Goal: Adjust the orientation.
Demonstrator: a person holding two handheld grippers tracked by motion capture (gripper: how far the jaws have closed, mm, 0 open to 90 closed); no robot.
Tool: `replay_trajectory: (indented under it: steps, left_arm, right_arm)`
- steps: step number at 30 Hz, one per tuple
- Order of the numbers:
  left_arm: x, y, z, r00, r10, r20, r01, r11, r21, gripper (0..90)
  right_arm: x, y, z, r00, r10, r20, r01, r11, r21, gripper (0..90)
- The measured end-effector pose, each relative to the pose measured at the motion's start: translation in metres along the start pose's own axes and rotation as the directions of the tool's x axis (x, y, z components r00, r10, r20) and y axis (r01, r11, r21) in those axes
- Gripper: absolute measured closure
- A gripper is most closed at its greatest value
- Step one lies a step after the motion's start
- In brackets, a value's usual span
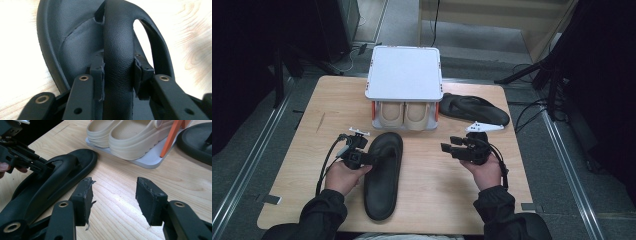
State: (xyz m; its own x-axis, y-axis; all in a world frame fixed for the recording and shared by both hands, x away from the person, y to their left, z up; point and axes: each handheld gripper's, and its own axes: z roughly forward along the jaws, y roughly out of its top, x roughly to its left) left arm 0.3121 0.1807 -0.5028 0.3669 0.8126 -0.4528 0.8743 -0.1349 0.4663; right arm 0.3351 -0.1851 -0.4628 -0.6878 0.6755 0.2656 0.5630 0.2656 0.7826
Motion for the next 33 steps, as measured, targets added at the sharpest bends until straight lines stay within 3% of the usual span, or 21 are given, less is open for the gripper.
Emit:
replay_trajectory:
  steps: [3,13,16,25,30,33]
  left_arm:
    - [0.002,0.002,-0.005,0.9994,0.013,0.031,-0.013,0.9998,-0.016,55.8]
    - [0.004,0.004,-0.022,0.9975,0.055,0.045,-0.052,0.9971,-0.056,44.7]
    - [0.007,0.005,-0.027,0.9973,0.057,0.047,-0.054,0.9966,-0.062,43.9]
    - [0.03,0.008,-0.045,0.9975,0.06,-0.037,-0.063,0.9942,-0.087,42.1]
    - [0.04,0.012,-0.046,0.9979,0.057,-0.031,-0.06,0.9932,-0.1,42.0]
    - [0.044,0.014,-0.046,0.9976,0.059,-0.035,-0.063,0.9923,-0.107,41.7]
  right_arm:
    - [-0.001,-0.001,-0.002,0.9999,0.014,0.004,-0.014,1.0,-0.001,49.2]
    - [-0.006,-0.001,-0.01,0.9995,0.032,-0.006,-0.032,0.999,-0.01,50.5]
    - [-0.012,-0.002,-0.012,0.9985,0.046,-0.031,-0.046,0.999,0.001,52.2]
    - [-0.025,-0.002,-0.017,0.9994,0.034,0.004,-0.034,0.999,0.0,53.9]
    - [-0.034,-0.002,-0.02,0.9989,0.03,0.037,-0.029,1.0,-0.007,59.6]
    - [-0.042,-0.001,-0.022,0.9966,0.076,0.03,-0.076,0.997,-0.008,66.8]
